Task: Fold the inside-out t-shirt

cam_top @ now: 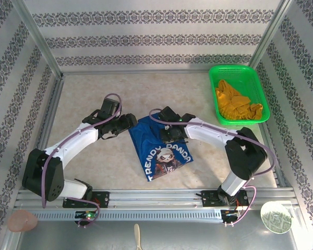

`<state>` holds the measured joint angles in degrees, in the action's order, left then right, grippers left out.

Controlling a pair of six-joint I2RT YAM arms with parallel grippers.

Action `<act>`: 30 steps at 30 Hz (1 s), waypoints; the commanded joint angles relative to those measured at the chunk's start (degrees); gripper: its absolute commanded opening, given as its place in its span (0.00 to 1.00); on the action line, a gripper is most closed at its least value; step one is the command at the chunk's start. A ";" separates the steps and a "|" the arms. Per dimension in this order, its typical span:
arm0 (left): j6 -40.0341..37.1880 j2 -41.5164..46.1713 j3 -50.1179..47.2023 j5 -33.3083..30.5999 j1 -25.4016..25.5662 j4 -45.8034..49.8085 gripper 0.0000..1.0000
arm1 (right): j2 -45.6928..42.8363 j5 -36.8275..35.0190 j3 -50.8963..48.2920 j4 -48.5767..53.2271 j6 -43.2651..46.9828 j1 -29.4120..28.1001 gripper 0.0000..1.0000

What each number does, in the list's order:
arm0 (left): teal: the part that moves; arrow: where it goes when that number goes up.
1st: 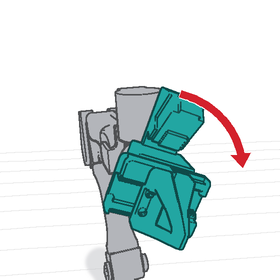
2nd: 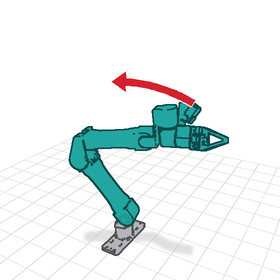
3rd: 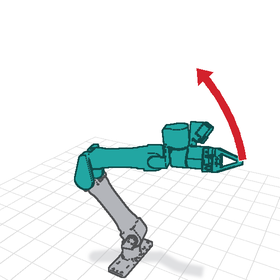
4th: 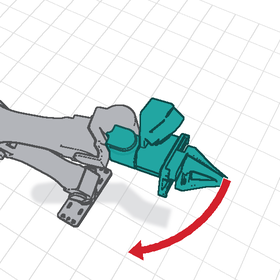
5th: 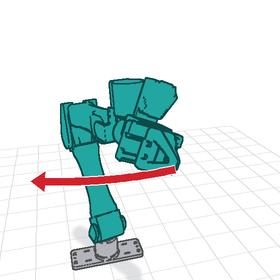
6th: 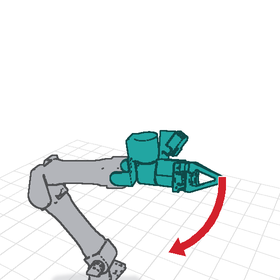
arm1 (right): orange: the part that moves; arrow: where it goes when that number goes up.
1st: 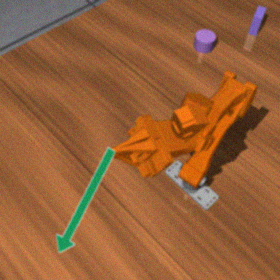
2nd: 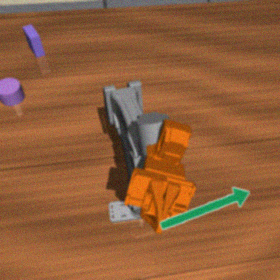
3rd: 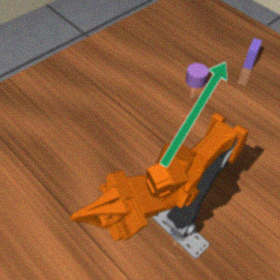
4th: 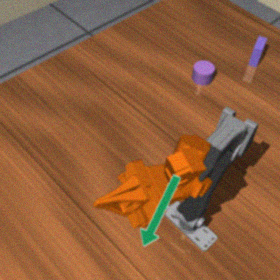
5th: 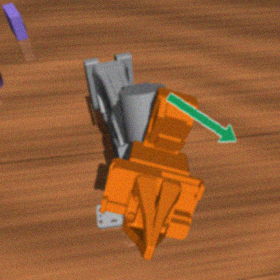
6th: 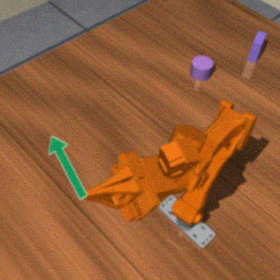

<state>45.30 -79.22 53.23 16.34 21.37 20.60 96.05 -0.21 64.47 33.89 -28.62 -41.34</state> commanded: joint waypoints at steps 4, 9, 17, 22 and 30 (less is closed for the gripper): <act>0.95 1.39 -1.08 0.29 0.30 -0.03 0.64 | 2.92 0.91 10.22 2.46 4.05 4.17 0.00; 0.95 1.01 -2.00 0.84 0.26 -0.48 0.64 | 10.68 6.49 19.81 3.02 4.40 9.66 0.00; 1.16 0.03 -3.56 2.21 0.53 -1.17 0.65 | 12.77 13.26 22.04 -2.90 3.80 14.55 0.60; 2.08 0.18 -3.44 2.03 2.01 -2.93 0.68 | -1.51 11.96 7.11 -5.47 3.22 14.23 0.57; -2.07 -10.47 5.12 -2.39 6.21 0.91 0.61 | -14.67 14.46 -14.52 -13.02 -4.09 13.49 0.33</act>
<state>45.28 -87.00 55.13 15.99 25.91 20.38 82.04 12.08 56.14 24.69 -28.16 -26.89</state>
